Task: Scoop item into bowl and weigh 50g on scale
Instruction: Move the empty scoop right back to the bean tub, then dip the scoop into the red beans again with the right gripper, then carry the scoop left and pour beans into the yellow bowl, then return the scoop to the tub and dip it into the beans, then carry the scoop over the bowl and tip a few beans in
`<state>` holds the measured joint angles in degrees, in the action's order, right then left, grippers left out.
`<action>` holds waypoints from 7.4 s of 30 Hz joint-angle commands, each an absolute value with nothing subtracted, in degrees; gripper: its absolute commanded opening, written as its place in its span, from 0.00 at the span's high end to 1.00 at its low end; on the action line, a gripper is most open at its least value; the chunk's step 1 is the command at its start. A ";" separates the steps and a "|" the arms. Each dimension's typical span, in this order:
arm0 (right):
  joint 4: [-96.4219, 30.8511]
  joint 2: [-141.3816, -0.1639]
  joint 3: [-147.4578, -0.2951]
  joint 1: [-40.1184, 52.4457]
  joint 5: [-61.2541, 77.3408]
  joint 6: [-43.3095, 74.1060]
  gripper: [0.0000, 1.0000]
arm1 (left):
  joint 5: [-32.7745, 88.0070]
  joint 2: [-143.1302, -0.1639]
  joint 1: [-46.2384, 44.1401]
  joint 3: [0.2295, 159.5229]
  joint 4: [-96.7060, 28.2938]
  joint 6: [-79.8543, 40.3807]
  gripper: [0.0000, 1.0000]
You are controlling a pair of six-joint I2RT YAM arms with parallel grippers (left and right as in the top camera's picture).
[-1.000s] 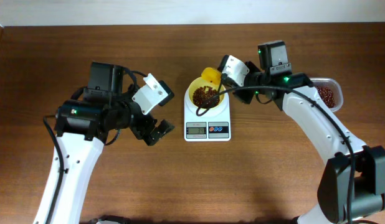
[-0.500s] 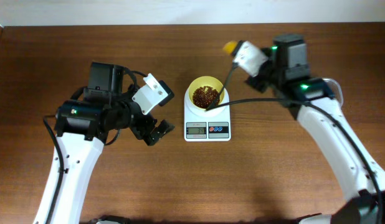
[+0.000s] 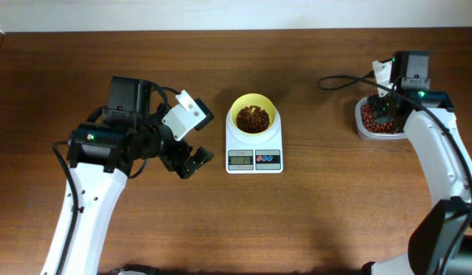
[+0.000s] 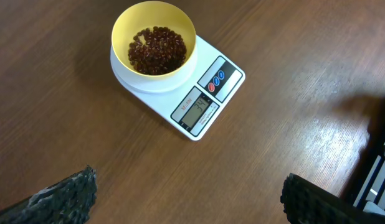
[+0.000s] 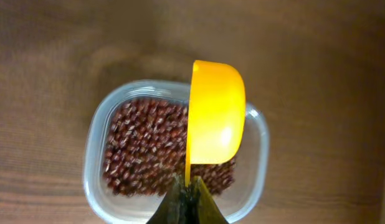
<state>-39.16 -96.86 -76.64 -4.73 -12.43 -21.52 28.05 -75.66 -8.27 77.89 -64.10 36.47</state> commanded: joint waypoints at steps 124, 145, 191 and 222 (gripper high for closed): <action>-27.42 -97.93 -76.31 19.99 17.78 -14.76 0.96 | 28.03 -75.96 -8.08 77.71 -64.18 37.39 0.01; -28.84 -95.50 -76.36 27.29 4.01 -16.75 0.96 | 28.03 -75.96 -8.08 77.71 -64.18 37.36 0.01; -41.04 -101.97 -77.89 -10.59 -0.43 -6.28 0.96 | 28.03 -75.96 -8.08 77.71 -64.20 37.36 0.01; -46.94 -101.97 -77.89 -31.38 38.54 3.25 0.96 | 28.03 -75.96 -8.08 77.71 -64.20 37.36 0.01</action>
